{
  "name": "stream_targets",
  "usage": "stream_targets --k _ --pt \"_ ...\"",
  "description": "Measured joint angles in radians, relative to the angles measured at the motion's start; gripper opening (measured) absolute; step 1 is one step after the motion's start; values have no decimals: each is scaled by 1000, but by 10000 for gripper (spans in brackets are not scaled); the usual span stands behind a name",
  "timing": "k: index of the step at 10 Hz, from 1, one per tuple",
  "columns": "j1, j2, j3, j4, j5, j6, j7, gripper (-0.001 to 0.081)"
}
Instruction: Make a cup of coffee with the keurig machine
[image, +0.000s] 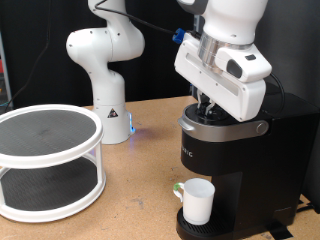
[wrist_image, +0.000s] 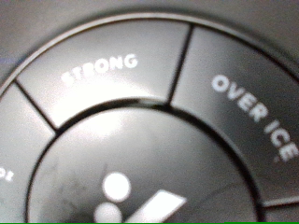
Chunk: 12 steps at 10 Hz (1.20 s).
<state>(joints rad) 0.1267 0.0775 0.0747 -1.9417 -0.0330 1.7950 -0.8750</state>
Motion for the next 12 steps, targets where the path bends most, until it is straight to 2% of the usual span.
stream_targets --k 4,6,10,12 --pt "0 -4 2 -6 -3 12 -2 1" --pt "0 -17 2 -26 -3 42 -3 1" --pt "0 -112 1 -171 29 253 -66 1" --pt "-1 -150 -1 -224 63 310 -90 1"
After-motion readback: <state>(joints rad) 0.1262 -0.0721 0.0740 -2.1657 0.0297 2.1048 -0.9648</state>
